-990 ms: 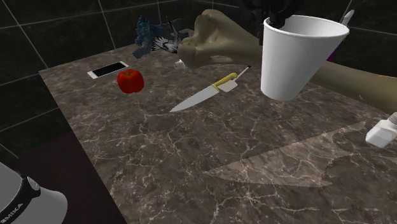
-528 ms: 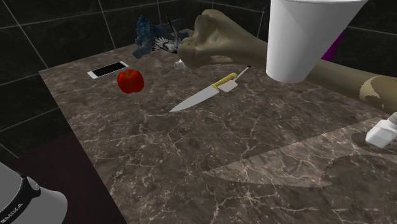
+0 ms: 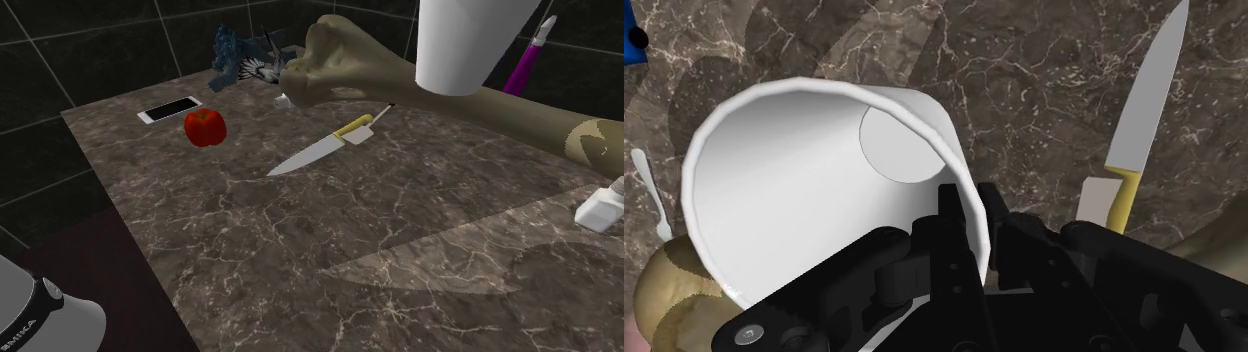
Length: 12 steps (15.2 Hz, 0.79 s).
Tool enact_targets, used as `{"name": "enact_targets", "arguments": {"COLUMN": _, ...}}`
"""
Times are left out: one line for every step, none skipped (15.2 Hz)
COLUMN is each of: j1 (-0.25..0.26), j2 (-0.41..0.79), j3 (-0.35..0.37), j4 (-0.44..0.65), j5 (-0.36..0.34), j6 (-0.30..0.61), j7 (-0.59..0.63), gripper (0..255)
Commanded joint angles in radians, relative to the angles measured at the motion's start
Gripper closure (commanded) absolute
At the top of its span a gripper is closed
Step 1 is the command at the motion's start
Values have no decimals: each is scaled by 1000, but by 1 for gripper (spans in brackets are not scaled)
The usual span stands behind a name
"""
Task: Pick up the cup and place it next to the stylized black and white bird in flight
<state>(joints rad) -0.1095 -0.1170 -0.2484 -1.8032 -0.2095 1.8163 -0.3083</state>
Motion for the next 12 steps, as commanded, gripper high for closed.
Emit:
{"name": "enact_targets", "arguments": {"j1": 18, "j2": -19, "j3": 25, "j4": -18, "j5": -7, "j6": -9, "j7": 45, "gripper": 255}}
{"name": "enact_targets", "arguments": {"j1": 28, "j2": -25, "j3": 40, "j4": -24, "j5": -9, "j6": -14, "j7": 70, "gripper": 255}}
{"name": "enact_targets", "arguments": {"j1": 39, "j2": -30, "j3": 55, "j4": -29, "j5": -11, "j6": -20, "j7": 94, "gripper": 255}}
{"name": "enact_targets", "arguments": {"j1": 49, "j2": -35, "j3": 69, "j4": -33, "j5": -12, "j6": -25, "j7": 119, "gripper": 255}}
{"name": "enact_targets", "arguments": {"j1": 59, "j2": -38, "j3": 84, "j4": -35, "j5": -12, "j6": -30, "j7": 143, "gripper": 255}}
{"name": "enact_targets", "arguments": {"j1": 69, "j2": -40, "j3": 99, "j4": -37, "j5": -13, "j6": -36, "j7": 167, "gripper": 255}}
{"name": "enact_targets", "arguments": {"j1": 79, "j2": -41, "j3": 113, "j4": -37, "j5": -13, "j6": -42, "j7": 191, "gripper": 255}}
{"name": "enact_targets", "arguments": {"j1": 89, "j2": -41, "j3": 127, "j4": -36, "j5": -13, "j6": -47, "j7": 215, "gripper": 255}}
{"name": "enact_targets", "arguments": {"j1": 100, "j2": -40, "j3": 142, "j4": -34, "j5": -12, "j6": -53, "j7": 238, "gripper": 255}}
{"name": "enact_targets", "arguments": {"j1": 110, "j2": -37, "j3": 156, "j4": -31, "j5": -11, "j6": -60, "j7": 262, "gripper": 255}}
{"name": "enact_targets", "arguments": {"j1": 120, "j2": -34, "j3": 170, "j4": -27, "j5": -11, "j6": -66, "j7": 285, "gripper": 255}}
{"name": "enact_targets", "arguments": {"j1": 130, "j2": -30, "j3": 184, "j4": -21, "j5": -10, "j6": -72, "j7": 308, "gripper": 255}}
